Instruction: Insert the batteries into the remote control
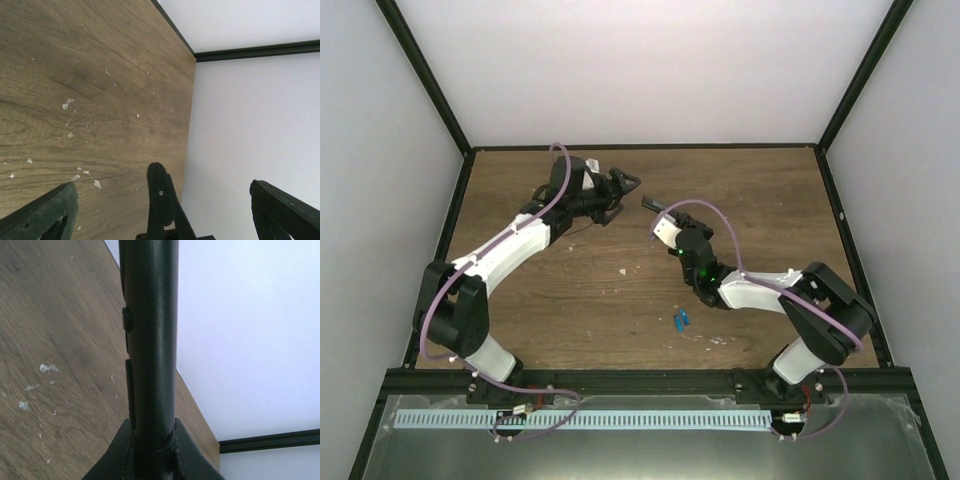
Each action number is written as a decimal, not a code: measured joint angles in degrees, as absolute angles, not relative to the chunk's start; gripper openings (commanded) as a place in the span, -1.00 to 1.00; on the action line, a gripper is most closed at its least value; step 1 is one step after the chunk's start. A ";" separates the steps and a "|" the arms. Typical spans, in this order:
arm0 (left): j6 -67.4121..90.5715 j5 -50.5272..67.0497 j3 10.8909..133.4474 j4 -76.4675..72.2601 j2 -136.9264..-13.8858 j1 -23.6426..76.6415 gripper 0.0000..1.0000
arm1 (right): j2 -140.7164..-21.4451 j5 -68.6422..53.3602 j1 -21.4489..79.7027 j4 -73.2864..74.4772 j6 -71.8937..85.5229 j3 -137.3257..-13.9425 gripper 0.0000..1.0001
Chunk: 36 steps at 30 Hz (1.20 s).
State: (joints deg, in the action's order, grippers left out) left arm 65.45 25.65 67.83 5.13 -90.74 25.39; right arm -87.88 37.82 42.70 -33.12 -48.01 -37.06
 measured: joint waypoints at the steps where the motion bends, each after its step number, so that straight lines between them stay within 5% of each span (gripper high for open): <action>1: 65.76 25.76 67.64 4.93 -90.74 25.50 0.80 | -88.73 38.57 43.31 -35.24 -49.36 -36.91 -0.99; 20: 67.53 26.17 66.63 0.05 -90.87 28.18 0.60 | -95.81 43.79 47.35 -49.41 -58.11 -38.13 -0.99; 36: 67.44 25.76 66.63 -0.58 -91.70 29.56 0.03 | -96.64 45.41 47.77 -49.45 -58.70 -41.60 -0.99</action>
